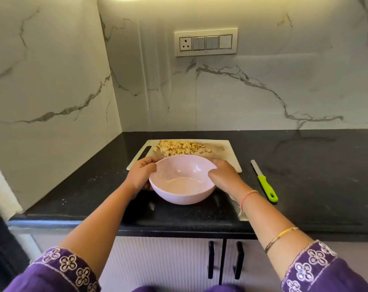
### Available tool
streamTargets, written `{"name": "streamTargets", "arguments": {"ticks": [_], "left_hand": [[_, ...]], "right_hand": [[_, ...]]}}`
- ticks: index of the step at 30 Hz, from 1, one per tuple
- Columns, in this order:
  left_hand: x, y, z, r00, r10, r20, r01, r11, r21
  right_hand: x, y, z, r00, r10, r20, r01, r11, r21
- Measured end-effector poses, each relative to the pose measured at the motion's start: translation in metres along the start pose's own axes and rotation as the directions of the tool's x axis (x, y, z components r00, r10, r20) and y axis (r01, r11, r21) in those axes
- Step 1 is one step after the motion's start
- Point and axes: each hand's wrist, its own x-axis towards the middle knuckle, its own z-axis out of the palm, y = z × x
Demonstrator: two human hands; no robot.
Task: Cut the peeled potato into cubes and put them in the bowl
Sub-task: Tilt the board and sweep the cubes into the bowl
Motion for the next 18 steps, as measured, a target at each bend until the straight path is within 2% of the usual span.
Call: {"name": "streamTargets", "arguments": {"ticks": [8,13,15,18], "left_hand": [[-0.005,-0.004,-0.007,0.997,0.037,0.064,-0.036,0.999,-0.022],[0.004,-0.011,-0.014,0.997,0.038,0.074,-0.036,0.999,-0.024],[0.010,-0.015,-0.014,1.000,0.027,-0.005,-0.027,1.000,0.016],[0.017,-0.022,-0.011,0.963,0.022,-0.270,-0.012,0.999,0.039]], "right_hand": [[-0.003,-0.003,0.005,1.000,-0.009,0.005,0.010,0.999,-0.042],[-0.005,-0.005,0.001,0.999,-0.033,0.003,0.033,0.999,0.043],[-0.003,-0.002,-0.002,0.998,-0.002,-0.059,0.008,0.993,0.116],[0.005,0.005,-0.013,0.974,0.069,-0.214,-0.033,0.985,0.168]]}}
